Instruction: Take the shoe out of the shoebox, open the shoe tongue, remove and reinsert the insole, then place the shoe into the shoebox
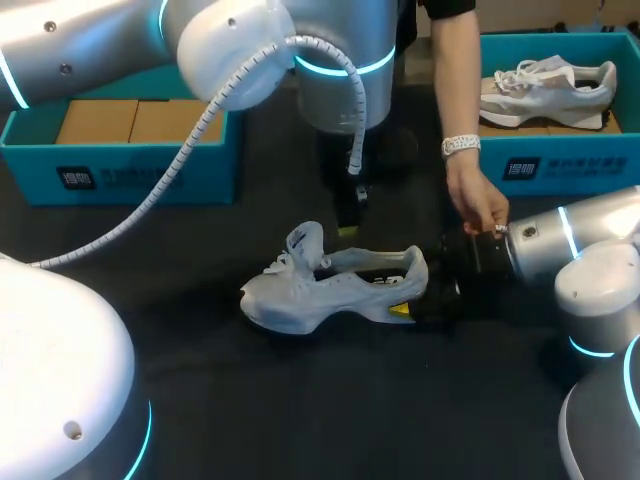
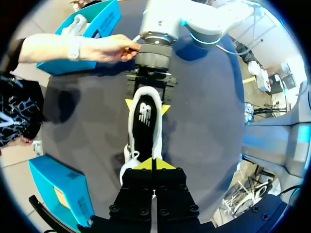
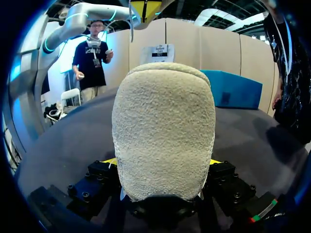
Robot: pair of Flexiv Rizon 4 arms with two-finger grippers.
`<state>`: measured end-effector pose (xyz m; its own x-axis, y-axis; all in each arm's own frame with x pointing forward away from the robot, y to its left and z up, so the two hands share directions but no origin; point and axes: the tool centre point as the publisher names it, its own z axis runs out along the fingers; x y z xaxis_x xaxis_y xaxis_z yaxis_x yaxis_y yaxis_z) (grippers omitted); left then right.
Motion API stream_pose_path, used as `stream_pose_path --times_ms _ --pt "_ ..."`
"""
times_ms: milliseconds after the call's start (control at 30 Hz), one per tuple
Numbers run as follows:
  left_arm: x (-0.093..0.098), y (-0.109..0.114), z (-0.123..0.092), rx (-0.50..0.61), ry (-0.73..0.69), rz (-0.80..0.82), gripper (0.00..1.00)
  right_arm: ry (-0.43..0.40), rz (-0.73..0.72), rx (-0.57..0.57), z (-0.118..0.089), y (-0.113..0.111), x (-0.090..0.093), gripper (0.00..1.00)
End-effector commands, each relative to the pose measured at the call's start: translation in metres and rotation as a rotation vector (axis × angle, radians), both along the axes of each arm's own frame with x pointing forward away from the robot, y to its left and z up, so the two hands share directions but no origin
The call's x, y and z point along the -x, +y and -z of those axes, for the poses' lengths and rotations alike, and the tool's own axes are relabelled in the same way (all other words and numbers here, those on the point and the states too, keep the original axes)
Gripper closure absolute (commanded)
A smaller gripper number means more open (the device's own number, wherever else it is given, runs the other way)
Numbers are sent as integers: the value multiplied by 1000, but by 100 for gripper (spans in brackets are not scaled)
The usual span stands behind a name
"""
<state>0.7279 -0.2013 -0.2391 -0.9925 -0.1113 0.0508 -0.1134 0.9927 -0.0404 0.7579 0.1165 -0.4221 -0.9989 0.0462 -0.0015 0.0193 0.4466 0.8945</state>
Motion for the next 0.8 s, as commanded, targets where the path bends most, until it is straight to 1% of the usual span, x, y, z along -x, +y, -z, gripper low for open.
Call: stream_pose_path --times_ms 33,200,400,800 --pt "-2 -10 12 11 15 29 100 0 1 5 2 1 0 100" --pt "-5 -21 24 34 40 66 100 0 1 5 2 1 0 100" --pt "-15 -30 41 57 40 83 100 0 1 5 2 1 0 100" --pt "-20 -34 79 81 72 116 100 0 1 5 2 1 0 100"
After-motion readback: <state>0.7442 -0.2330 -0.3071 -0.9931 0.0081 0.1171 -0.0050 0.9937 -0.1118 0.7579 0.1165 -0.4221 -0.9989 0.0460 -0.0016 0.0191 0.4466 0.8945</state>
